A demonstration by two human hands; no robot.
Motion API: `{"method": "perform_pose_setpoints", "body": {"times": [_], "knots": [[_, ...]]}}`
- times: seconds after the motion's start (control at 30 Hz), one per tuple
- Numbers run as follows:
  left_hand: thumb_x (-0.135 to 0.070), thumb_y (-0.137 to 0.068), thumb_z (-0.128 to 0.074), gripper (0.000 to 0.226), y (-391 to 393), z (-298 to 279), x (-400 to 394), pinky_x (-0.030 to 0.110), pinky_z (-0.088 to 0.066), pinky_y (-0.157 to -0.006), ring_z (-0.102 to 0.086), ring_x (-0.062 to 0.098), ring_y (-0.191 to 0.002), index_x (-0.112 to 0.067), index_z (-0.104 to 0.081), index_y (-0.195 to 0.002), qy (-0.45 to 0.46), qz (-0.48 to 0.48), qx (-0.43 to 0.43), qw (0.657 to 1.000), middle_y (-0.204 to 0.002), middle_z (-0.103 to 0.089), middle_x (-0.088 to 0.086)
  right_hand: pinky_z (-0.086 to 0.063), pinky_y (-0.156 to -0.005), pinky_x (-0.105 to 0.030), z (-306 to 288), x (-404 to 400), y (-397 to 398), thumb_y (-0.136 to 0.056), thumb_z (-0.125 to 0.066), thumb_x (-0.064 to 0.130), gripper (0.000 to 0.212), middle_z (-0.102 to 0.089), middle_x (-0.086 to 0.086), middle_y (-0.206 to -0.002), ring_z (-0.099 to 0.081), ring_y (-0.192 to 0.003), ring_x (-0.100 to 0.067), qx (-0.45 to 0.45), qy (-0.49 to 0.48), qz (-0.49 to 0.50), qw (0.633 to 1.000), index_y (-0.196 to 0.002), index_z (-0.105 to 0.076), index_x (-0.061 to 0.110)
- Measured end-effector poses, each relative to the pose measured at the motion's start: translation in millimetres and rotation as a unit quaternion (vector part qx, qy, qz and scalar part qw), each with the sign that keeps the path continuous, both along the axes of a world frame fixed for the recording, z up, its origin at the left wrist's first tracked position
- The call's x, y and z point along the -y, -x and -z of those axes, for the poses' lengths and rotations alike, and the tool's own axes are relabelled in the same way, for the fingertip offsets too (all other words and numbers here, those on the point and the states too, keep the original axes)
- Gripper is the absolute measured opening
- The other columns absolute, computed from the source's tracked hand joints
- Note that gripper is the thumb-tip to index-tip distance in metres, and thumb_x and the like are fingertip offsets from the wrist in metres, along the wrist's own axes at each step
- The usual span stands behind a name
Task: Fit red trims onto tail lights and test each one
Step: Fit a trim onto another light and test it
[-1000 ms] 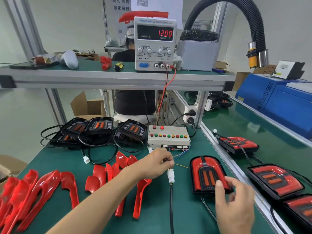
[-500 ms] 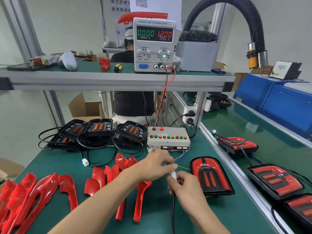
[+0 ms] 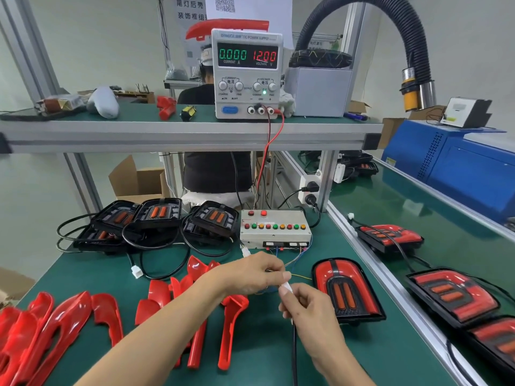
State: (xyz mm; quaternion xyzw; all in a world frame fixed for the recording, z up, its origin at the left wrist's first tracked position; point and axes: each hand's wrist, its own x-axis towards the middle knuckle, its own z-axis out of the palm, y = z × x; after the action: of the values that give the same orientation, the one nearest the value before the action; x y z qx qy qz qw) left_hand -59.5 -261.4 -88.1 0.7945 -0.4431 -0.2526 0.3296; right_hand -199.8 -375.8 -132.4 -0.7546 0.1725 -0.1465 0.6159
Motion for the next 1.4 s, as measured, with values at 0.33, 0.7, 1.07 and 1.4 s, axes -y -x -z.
{"method": "perform_pose_setpoints", "body": {"times": [0.33, 0.7, 1.07, 1.4], "knots": [[-0.036, -0.096, -0.067, 0.029, -7, 2, -6, 0.015, -0.034, -0.059, -0.043, 0.003, -0.062, -0.014, -0.060, -0.079, 0.020, 0.039, 0.012, 0.999, -0.064, -0.049, -0.015, -0.052, -0.061, -0.025, 4, 6, -5, -0.097, -0.069, 0.024, 0.028, -0.075, -0.011, -0.072, -0.065, -0.061, -0.015, -0.016, -0.038, -0.043, 0.998, -0.076, -0.076, 0.006], [-0.051, -0.094, -0.062, 0.031, -9, 7, 2, 0.022, -0.040, -0.070, -0.050, 0.000, -0.068, -0.023, -0.066, -0.081, -0.049, 0.026, 0.054, 0.997, -0.071, -0.058, -0.018, -0.053, -0.066, -0.031, -6, 12, 2, -0.096, -0.065, 0.041, 0.035, -0.072, -0.002, -0.068, -0.064, -0.061, -0.008, -0.093, 0.140, -0.044, 0.985, -0.080, -0.073, 0.011], [-0.056, -0.087, -0.065, 0.032, -9, 7, 11, 0.037, -0.036, -0.092, -0.057, 0.014, -0.098, -0.025, -0.069, -0.079, -0.151, -0.011, 0.088, 0.985, -0.102, -0.068, -0.002, -0.038, -0.060, -0.032, -2, 137, 55, -0.100, -0.052, 0.052, 0.055, -0.060, -0.013, -0.067, -0.052, -0.055, -0.025, -0.169, 0.057, 0.202, 0.963, -0.077, -0.059, 0.003], [-0.021, -0.098, -0.056, 0.017, -29, 7, 38, 0.032, -0.050, -0.082, -0.064, 0.027, -0.095, -0.015, -0.072, -0.098, 0.015, -0.172, 0.204, 0.964, -0.089, -0.067, -0.001, -0.045, -0.050, -0.030, 20, 142, 48, -0.104, -0.053, 0.034, 0.046, -0.061, -0.021, -0.074, -0.055, -0.055, -0.024, -0.093, -0.200, 0.052, 0.974, -0.103, -0.074, -0.006]]}}
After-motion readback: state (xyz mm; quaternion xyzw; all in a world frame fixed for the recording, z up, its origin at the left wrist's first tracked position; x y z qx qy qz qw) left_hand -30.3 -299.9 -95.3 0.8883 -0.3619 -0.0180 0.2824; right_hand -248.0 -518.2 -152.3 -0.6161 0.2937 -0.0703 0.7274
